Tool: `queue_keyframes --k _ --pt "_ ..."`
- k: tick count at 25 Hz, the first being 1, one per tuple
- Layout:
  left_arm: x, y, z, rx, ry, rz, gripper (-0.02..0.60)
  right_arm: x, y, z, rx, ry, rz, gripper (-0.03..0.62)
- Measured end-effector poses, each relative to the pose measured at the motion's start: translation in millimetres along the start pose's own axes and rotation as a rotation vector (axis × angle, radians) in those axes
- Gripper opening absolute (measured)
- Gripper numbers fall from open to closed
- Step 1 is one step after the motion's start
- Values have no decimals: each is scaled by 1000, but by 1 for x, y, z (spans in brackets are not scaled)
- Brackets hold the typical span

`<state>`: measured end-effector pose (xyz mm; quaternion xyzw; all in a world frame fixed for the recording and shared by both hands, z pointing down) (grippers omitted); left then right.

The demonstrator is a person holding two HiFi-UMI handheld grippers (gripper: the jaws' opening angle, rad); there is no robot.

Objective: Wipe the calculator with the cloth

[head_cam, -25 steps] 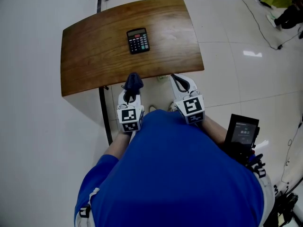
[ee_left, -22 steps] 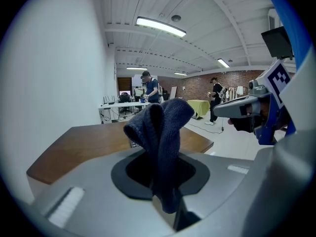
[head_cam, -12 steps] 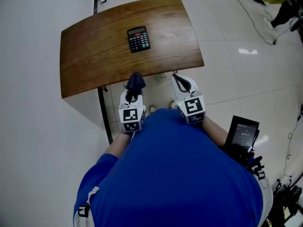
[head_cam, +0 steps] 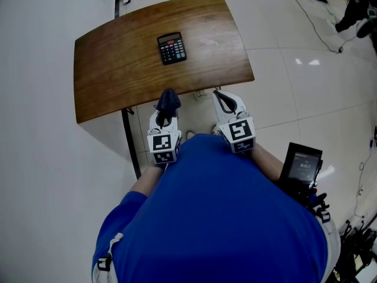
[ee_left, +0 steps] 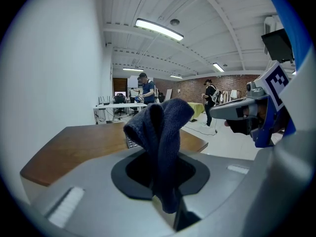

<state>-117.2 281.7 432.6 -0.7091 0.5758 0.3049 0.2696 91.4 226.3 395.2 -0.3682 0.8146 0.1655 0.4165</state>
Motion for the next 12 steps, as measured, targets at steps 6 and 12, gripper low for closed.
queue_keyframes --k 6,12 --pt "-3 0 0 -18 -3 16 63 -1 1 0 -2 7 0 2" --pt "0 3 -3 -20 0 13 63 5 2 -4 8 -9 7 2"
Point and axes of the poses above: the fingertips, and each gripper's own axes: z backward along the fingers, y to its left, x out of its top, the point moved 8 cm from there along z, backward along the fingers, and after that the axes turned 15 degrees about y, right-handed, at the moved point
